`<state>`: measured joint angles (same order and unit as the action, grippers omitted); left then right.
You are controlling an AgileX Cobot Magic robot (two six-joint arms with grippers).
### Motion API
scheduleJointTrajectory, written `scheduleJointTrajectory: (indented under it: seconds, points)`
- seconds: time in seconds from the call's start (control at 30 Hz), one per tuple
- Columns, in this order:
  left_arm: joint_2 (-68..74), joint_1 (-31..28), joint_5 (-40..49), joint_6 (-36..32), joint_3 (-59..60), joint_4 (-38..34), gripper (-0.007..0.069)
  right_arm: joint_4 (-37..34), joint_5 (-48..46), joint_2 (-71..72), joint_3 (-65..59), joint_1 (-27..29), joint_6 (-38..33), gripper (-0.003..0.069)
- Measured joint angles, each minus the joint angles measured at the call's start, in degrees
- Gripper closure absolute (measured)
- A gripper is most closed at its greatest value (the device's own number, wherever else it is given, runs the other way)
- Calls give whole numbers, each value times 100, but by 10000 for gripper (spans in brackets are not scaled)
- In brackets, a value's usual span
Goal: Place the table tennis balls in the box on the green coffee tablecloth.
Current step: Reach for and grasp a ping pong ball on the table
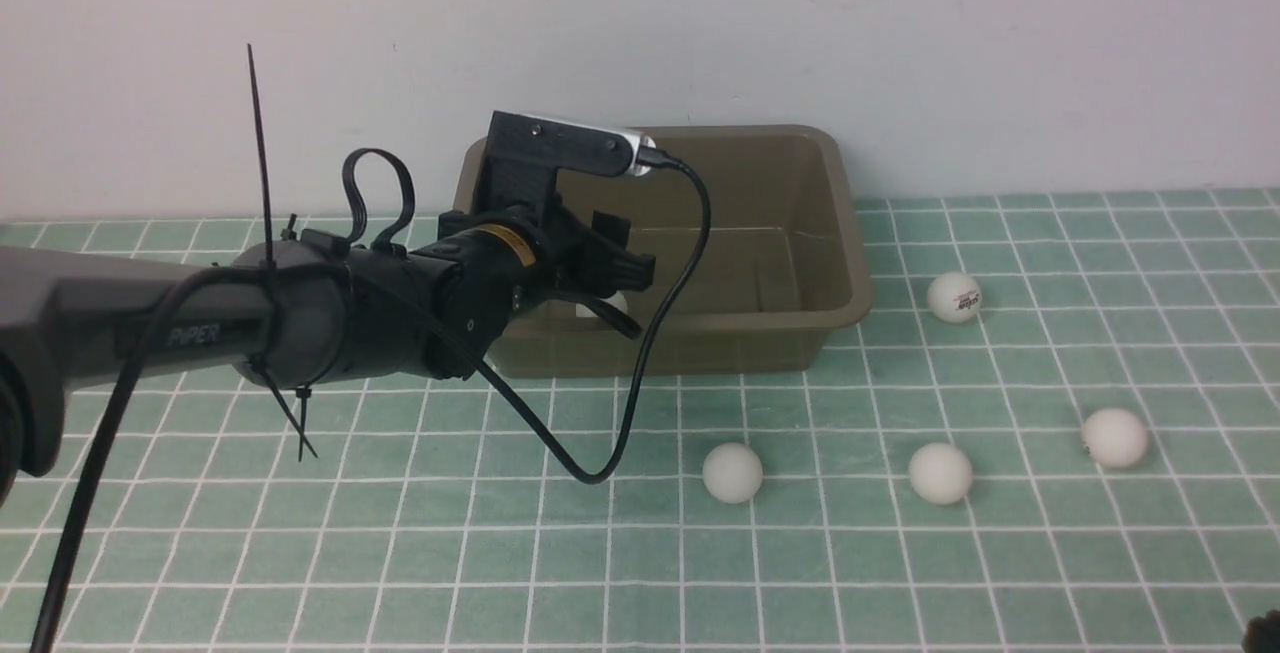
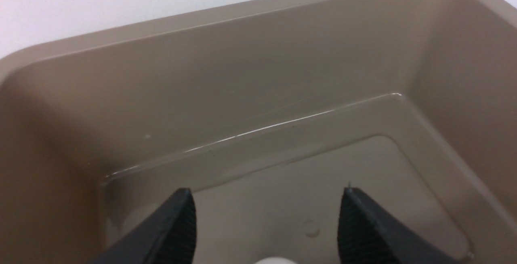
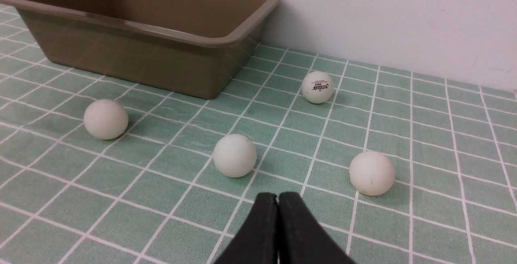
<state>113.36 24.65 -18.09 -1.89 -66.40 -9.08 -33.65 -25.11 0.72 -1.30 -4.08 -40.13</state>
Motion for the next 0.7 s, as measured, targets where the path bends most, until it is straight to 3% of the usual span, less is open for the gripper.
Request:
scheduleJointTrajectory:
  seconds: [0.2, 0.33, 0.43, 0.57, 0.7]
  points:
    - [-249, 0, 96, -13, 0, 57, 200, 0, 0, 0, 0, 0, 0, 673]
    - [-962, 0, 305, -19, 0, 123, 249, 0, 0, 0, 0, 0, 0, 673]
    - [-2117, 0, 1005, -114, 0, 182, 375, 0, 0, 0, 0, 0, 0, 673]
    - [-3382, -24, 2795, -659, 0, 316, 568, 0, 0, 0, 0, 0, 0, 673]
    - [-4366, -48, 4086, -991, 168, 457, 627, 0, 0, 0, 0, 0, 0, 673]
